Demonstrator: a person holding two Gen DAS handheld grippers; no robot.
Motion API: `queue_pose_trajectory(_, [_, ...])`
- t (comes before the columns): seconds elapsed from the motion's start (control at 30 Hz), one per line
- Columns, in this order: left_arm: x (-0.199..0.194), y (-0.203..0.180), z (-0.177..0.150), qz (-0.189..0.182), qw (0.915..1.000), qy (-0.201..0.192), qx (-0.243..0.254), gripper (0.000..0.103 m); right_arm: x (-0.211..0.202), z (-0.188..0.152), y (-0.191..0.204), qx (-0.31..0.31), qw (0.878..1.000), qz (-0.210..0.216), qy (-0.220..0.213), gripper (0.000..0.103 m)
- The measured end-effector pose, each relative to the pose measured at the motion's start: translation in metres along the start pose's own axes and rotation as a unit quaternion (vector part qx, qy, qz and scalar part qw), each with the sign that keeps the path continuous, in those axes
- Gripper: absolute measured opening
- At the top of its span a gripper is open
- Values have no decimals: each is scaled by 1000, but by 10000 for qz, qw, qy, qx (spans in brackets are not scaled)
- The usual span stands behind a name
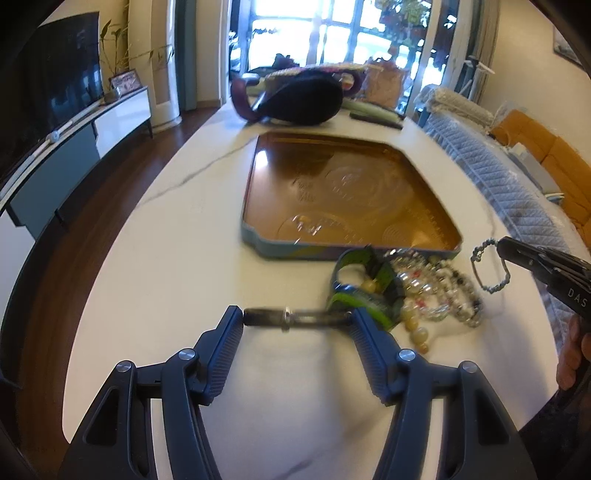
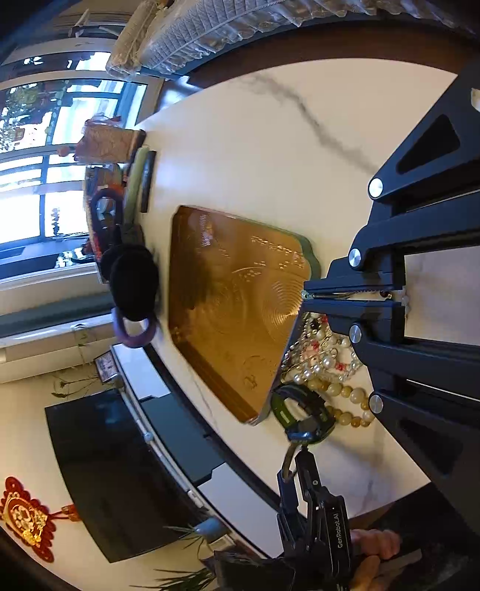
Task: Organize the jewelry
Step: 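Carry the bangle with the left tool into the tray while the right tool drops its bracelet there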
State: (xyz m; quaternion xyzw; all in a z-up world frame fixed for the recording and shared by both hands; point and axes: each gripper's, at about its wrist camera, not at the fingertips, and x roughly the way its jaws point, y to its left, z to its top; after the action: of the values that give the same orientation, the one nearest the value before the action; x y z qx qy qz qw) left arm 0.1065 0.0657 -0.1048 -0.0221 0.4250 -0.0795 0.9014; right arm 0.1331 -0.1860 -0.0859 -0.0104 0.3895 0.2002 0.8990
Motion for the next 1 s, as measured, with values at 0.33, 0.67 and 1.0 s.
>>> queue_pose_trajectory(0.33, [-30, -15, 15, -197, 9988, -457, -4, 61, -39, 10, 5, 53, 9991, -17, -419, 3])
queue_pose_trajectory(0.67, [-77, -22, 52, -307, 9949, -946, -165, 61, -80, 34, 34, -201, 9960, 31, -866, 3])
queue_pose_trajectory(1.0, [-105, -34, 88, -98, 9884, -1508, 127, 61, -95, 73, 53, -514, 9909, 154, -1237, 3])
